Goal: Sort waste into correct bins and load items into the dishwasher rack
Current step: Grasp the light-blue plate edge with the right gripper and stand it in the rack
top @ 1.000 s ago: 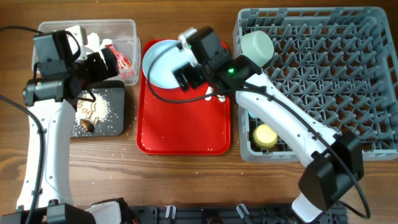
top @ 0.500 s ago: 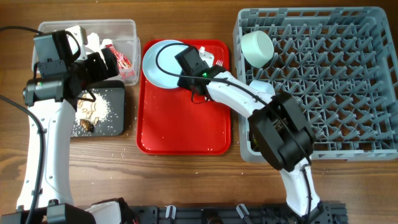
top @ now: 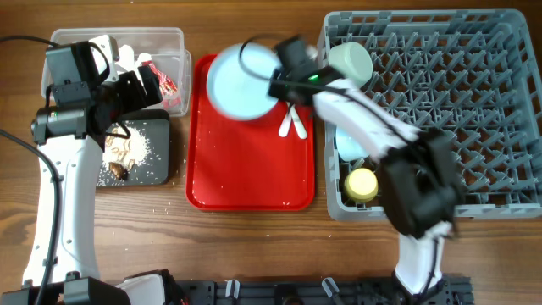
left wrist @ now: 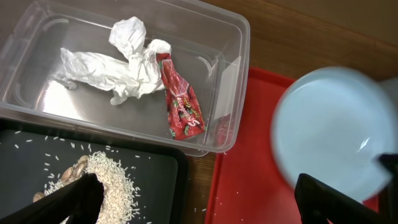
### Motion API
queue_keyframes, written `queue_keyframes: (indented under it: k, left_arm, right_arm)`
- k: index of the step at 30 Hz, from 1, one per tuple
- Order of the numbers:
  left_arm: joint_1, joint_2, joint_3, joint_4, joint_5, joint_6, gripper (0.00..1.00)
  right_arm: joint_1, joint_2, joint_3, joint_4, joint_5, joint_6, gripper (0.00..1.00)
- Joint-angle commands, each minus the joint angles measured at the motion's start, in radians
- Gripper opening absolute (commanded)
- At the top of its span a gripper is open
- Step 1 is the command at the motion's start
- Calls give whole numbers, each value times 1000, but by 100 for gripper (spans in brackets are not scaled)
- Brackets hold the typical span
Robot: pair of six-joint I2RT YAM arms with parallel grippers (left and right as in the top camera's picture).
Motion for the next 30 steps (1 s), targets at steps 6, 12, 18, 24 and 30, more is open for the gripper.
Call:
queue_keyframes:
  k: [6,12,18,24,30]
  left_arm:
    - [3,1,4,0,9,20,100]
    - [3,1,4,0,9,20,100]
    - [3,1,4,0,9,20,100]
    - [3,1,4,0,9,20,100]
    - [3,1,4,0,9,20,100]
  right_arm:
    - [-49,-439,15,17,1014,-875,4]
    - [-267,-331,-100,8,1017,-949,4]
    - [-284,-178,-100,9,938,-948,6]
    - [-284,-217,-65,4,786,-896,99]
    - [-281,-475,-42,-96,49,-756,100]
